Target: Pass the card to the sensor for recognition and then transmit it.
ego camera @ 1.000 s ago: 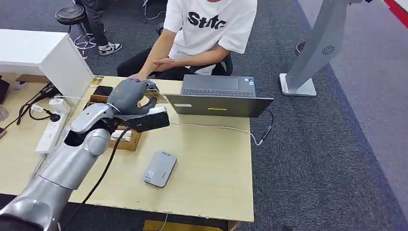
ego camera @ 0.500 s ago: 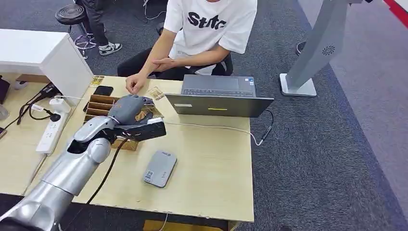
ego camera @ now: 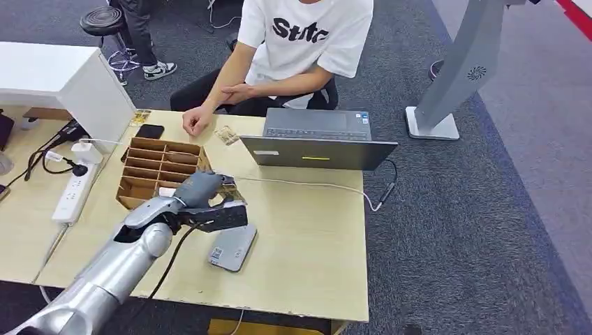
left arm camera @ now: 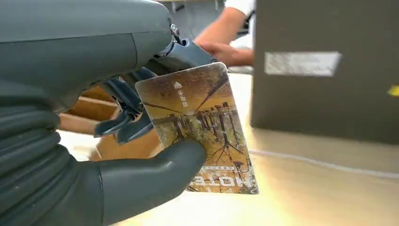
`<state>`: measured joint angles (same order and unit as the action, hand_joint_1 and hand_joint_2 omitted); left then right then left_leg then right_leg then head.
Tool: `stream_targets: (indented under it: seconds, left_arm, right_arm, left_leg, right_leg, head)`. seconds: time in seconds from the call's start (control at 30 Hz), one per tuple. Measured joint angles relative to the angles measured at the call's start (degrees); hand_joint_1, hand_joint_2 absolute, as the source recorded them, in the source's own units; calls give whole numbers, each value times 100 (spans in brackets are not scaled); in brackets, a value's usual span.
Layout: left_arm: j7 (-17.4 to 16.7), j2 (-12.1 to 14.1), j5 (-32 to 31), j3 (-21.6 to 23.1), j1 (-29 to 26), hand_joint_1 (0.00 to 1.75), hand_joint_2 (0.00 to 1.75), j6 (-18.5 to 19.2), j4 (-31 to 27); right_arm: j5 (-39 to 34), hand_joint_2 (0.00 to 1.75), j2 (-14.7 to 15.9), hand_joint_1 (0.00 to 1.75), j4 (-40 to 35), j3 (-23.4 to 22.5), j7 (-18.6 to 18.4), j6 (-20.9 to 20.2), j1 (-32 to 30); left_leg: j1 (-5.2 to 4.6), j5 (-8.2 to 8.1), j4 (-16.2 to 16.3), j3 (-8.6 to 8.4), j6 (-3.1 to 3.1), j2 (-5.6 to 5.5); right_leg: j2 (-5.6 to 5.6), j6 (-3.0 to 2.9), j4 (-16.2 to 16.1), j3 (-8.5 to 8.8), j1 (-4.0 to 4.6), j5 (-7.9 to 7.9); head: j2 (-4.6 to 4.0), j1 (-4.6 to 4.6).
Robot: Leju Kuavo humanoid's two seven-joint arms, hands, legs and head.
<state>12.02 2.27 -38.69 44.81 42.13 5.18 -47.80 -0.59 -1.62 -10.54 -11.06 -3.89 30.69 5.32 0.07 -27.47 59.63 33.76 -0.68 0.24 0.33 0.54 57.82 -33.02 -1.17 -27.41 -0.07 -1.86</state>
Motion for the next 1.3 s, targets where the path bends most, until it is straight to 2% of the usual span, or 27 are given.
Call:
stream_targets:
  seconds: [0.4, 0.57, 0.83, 0.9, 0.93, 0.97, 1.17, 1.3]
  left_arm:
    - [44, -44, 4, 113, -70, 175, 175, 2, 44]
    - [59, -52, 219, 133, -76, 175, 175, 225, 44]
    - [59, -52, 249, 135, -78, 175, 175, 258, 44]
    - [109, -46, 524, 183, -87, 175, 175, 550, 44]
    - [183, -24, 953, 236, -140, 175, 175, 944, 44]
    - [238, 33, 1176, 343, -215, 175, 175, 1134, 44]
    - [221, 85, 1274, 415, -231, 175, 175, 1250, 44]
    - [94, 182, 1710, 490, -231, 175, 175, 1526, 42]
  right_arm:
    - [4, 175, -24, 0, 0, 0, 0, 0, 8]
    - [42, 175, -31, 0, 0, 0, -2, 4, 13]
    - [44, 175, -31, 0, 0, 0, -2, 9, 14]
    - [68, 175, -37, 0, 0, 0, -4, 11, 23]
    - [118, 175, -44, 0, 2, 0, -17, 9, 41]
    - [166, 175, -44, 0, 0, 0, -59, 2, 65]
    - [173, 175, -48, 0, 2, 0, -66, 2, 70]
    - [219, 175, -57, 0, 2, 0, -85, 2, 72]
  left_leg:
    - [1, 0, 0, 0, 0, -1]
    - [0, 0, 0, 0, 0, -1]
    - [0, 0, 0, 0, 0, -1]
    - [0, 0, 0, 0, 0, -1]
    - [0, 0, 0, 1, 0, -1]
    - [1, 0, -1, 0, 0, -1]
    - [1, 0, -1, 0, 0, -1]
    - [1, 0, -1, 0, 0, -1]
  right_leg:
    - [-1, 0, 0, 0, 1, 0]
    - [-1, 0, 0, 0, 0, 0]
    - [-1, 0, 0, 0, 0, 0]
    - [-1, 0, 0, 1, 0, 0]
    - [-1, 0, 0, 0, 0, 0]
    - [-2, 0, 0, 0, 1, 0]
    - [-2, 0, 0, 1, 1, 0]
    - [-2, 0, 1, 1, 1, 0]
  head:
    - [0, -2]
    - [0, -2]
    - [0, -2]
    - [0, 0]
    - [0, 0]
    - [0, 0]
    - [0, -2]
    - [0, 0]
